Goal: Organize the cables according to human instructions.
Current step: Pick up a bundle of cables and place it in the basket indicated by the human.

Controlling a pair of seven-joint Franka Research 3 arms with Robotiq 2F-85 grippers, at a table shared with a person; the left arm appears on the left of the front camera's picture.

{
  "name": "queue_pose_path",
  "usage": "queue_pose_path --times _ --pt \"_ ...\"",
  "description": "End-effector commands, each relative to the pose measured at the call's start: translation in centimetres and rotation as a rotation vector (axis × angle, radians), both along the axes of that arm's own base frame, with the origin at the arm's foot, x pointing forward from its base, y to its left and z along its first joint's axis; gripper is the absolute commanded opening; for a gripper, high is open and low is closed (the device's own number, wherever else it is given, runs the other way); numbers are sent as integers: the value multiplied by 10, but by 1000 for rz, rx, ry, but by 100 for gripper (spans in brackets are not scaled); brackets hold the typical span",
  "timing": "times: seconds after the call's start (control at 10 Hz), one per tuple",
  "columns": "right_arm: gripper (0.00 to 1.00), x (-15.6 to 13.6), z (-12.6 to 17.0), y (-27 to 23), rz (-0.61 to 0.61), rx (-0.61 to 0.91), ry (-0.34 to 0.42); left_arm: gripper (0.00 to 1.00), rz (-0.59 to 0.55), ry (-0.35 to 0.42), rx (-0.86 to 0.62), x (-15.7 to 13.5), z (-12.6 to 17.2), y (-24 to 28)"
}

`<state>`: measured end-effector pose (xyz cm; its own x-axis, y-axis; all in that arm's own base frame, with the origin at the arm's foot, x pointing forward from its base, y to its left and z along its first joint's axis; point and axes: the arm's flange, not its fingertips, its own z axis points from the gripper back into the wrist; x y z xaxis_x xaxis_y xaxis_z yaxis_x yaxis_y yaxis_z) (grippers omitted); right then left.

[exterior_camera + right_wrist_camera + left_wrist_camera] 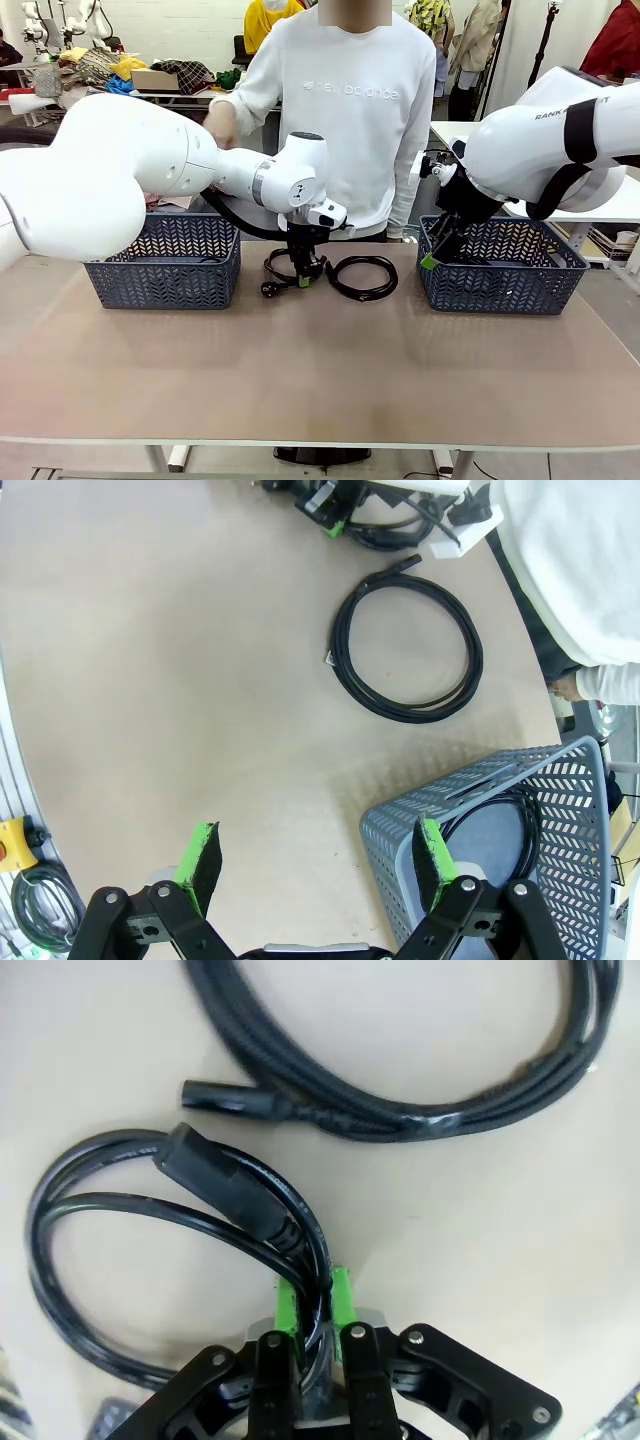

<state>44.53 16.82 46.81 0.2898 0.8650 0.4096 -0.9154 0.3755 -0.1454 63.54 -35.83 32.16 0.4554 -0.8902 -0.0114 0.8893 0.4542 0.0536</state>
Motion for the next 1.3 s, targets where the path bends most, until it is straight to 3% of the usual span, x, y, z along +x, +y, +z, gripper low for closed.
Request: queue_pose_path --times 0.0,0.2,0.6,0.9,1.2 --pt "100 -1 1 1 0 -1 -3 0 81 -80 62 -5 25 3" --pt "100 -1 1 1 0 -1 -3 0 39 -160 46 -3 68 -2" --pt "100 -1 1 1 0 -1 -3 0 -58 -181 48 -17 153 15" --pt "100 -1 1 1 0 -1 -3 0 -137 -196 40 -38 194 55" --pt "100 -1 1 1 0 -1 -3 0 -223 -206 73 -52 205 112"
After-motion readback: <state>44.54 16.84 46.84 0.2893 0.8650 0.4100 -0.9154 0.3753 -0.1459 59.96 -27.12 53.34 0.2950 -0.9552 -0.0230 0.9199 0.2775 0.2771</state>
